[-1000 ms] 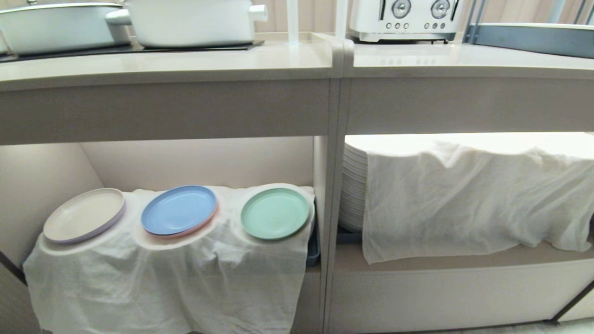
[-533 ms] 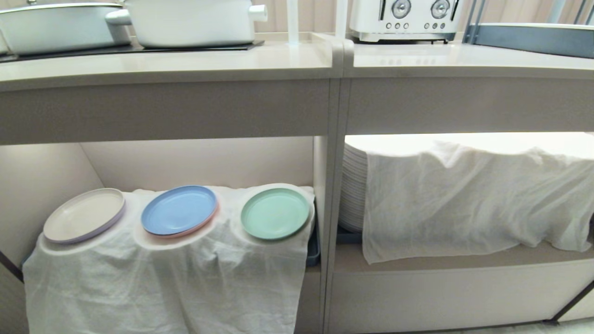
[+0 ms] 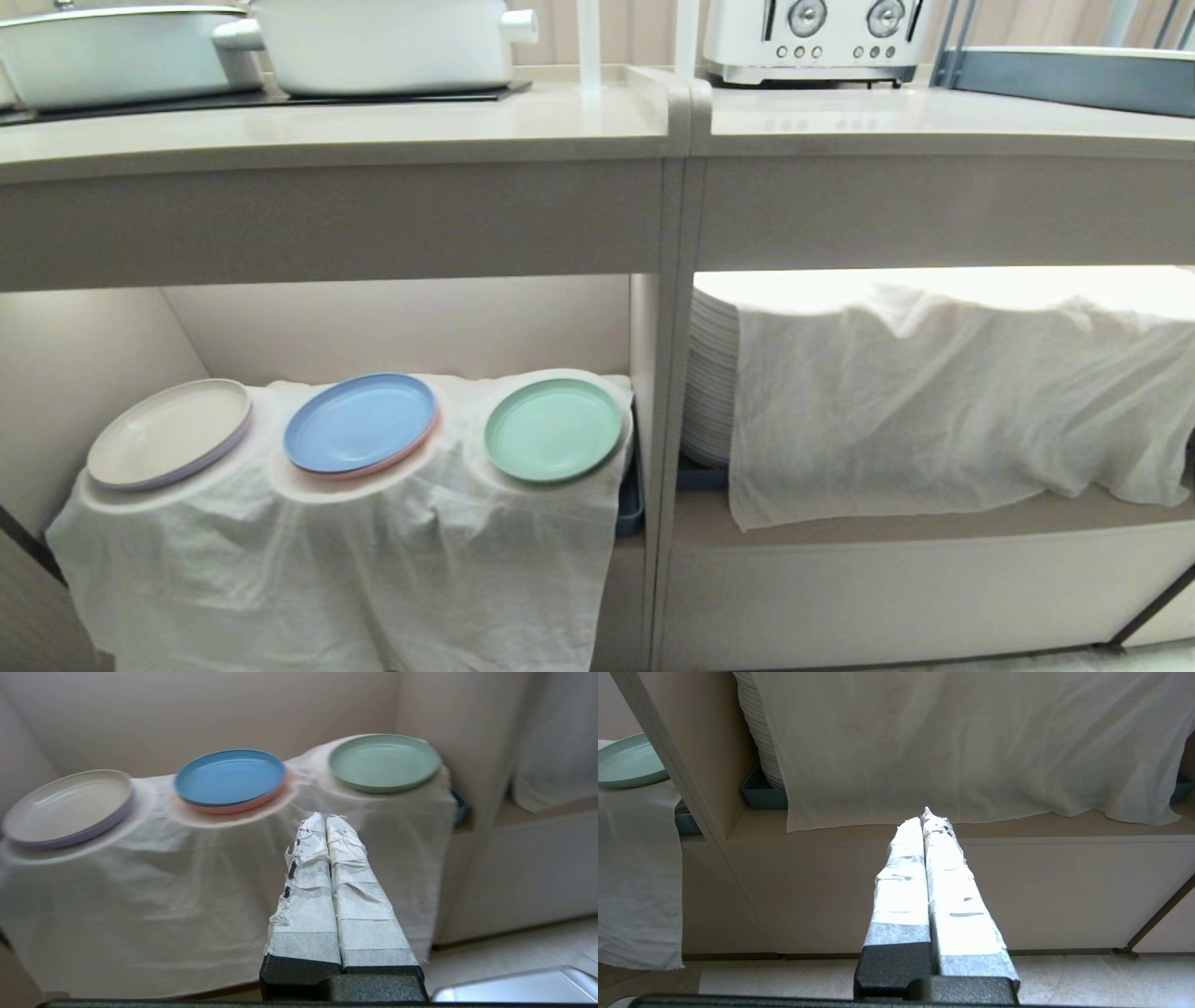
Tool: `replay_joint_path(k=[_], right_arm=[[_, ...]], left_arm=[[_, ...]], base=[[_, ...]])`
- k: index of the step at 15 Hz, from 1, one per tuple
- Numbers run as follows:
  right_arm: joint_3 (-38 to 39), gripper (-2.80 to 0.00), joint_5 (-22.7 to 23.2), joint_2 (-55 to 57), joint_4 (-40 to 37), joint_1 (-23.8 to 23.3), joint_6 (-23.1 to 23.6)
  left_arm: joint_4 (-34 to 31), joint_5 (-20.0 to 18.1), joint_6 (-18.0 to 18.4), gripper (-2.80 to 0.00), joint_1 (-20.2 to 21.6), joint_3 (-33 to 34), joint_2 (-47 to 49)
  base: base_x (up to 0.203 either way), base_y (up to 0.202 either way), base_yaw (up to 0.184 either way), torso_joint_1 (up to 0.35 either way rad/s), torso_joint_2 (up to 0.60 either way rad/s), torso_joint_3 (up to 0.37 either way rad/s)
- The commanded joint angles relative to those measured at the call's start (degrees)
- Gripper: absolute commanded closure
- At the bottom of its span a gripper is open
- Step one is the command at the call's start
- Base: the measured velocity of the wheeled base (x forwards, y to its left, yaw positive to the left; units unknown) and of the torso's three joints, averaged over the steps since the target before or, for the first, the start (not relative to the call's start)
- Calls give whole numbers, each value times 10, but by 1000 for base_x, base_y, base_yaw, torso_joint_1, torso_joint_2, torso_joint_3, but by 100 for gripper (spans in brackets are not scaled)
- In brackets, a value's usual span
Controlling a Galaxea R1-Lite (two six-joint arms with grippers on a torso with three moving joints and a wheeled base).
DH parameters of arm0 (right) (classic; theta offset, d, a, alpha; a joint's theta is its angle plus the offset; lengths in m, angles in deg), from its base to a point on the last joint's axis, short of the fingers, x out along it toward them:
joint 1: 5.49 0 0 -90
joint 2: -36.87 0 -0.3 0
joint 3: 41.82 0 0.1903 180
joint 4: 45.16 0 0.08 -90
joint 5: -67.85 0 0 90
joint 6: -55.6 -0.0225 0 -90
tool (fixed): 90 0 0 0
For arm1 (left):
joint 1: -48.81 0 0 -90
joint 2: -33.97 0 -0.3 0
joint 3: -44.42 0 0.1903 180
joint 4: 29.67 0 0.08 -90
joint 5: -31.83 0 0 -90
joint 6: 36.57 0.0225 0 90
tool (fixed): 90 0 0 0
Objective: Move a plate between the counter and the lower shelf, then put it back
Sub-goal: Pick up the plate in the cupboard
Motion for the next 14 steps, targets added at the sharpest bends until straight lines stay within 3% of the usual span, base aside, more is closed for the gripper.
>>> replay_joint_path(k=[1, 7, 11, 14], right_arm=[[0, 0, 0, 0, 0, 0, 0], [0, 0, 0, 0, 0, 0, 3], [0, 0, -1, 0, -1, 0, 3], [0, 0, -1, 0, -1, 0, 2]], left_arm=[[-34, -31, -3, 0, 0, -31, 6], [-23, -94, -57, 0, -14, -100, 150], [-12, -160, -73, 0, -86, -156, 257], [-11, -177, -73, 0, -145, -156, 328]], base=[[0, 0, 0, 0, 0, 0], [0, 0, 0, 0, 0, 0], [0, 0, 0, 0, 0, 0], [0, 0, 0, 0, 0, 0]])
